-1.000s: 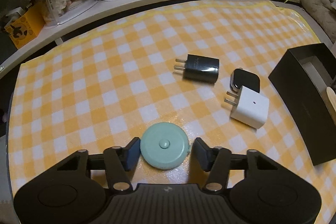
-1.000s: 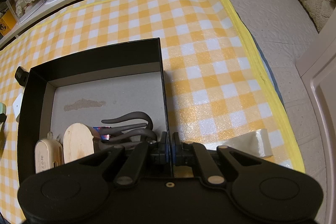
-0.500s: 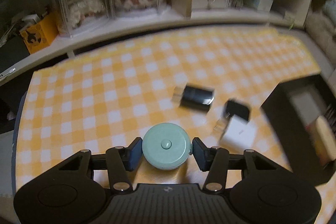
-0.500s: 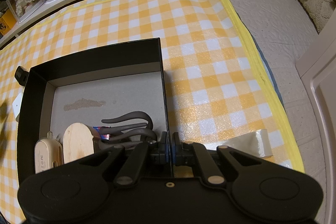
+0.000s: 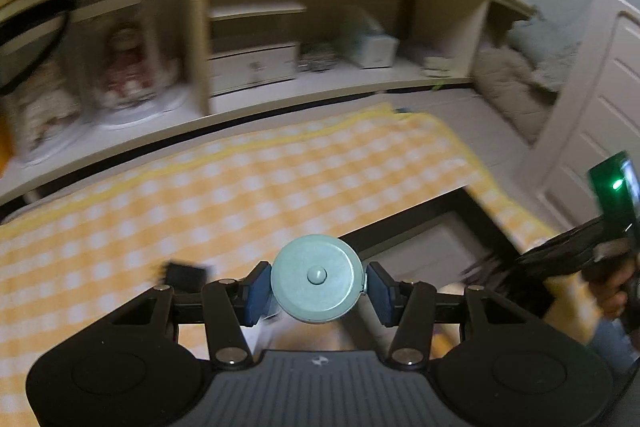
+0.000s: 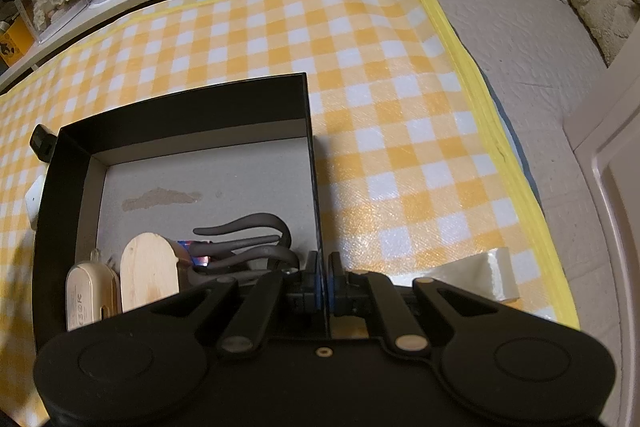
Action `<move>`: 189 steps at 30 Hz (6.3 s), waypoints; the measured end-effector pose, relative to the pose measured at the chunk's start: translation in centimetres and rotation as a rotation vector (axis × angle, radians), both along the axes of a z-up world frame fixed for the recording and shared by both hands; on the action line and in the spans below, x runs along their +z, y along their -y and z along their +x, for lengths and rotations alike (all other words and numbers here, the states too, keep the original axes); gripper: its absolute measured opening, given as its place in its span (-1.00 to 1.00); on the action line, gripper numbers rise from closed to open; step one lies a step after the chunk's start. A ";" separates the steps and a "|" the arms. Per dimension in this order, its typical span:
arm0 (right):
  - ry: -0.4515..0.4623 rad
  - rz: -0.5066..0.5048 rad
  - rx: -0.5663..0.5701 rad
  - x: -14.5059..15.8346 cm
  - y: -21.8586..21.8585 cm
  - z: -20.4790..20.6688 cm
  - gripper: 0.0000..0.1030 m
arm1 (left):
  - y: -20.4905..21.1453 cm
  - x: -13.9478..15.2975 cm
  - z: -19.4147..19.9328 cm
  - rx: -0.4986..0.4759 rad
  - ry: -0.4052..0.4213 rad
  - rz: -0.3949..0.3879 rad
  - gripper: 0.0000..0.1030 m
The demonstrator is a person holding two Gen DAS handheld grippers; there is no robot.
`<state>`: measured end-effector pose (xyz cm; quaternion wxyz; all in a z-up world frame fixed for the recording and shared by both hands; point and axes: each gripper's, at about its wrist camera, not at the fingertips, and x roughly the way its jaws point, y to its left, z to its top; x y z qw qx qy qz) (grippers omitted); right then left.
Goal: Organize rigid objects
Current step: 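Carry the mint-green case into the black box and release it, then move the left gripper to the white plug charger, then close the left gripper on the white plug charger, then lower the white charger into the black box and open the left gripper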
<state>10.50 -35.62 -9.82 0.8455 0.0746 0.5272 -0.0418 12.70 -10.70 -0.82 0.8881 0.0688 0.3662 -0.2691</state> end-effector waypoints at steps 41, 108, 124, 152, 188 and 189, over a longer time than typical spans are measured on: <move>0.012 0.019 0.003 0.2 0.0 -0.4 -0.92 | 15.4 -6.8 4.1 -0.013 -0.235 -0.064 0.40; 0.011 0.021 0.002 -0.3 0.3 -0.5 -0.93 | -4.6 -2.2 -0.2 -0.057 -0.001 0.070 0.88; 0.012 0.022 0.002 -0.3 0.2 -0.5 -0.92 | -5.3 -9.2 3.8 -0.116 -0.022 0.130 0.60; 0.012 0.022 0.002 -0.3 0.2 -0.5 -0.92 | -5.0 -10.2 4.2 -0.038 -0.056 0.101 0.16; 0.012 0.024 0.002 -0.3 0.2 -0.5 -0.92 | 9.7 -5.4 2.9 0.000 -0.149 -0.064 0.16; 0.013 0.024 0.002 -0.3 0.2 -0.5 -0.92 | 10.1 -5.9 3.2 0.026 -0.169 -0.060 0.16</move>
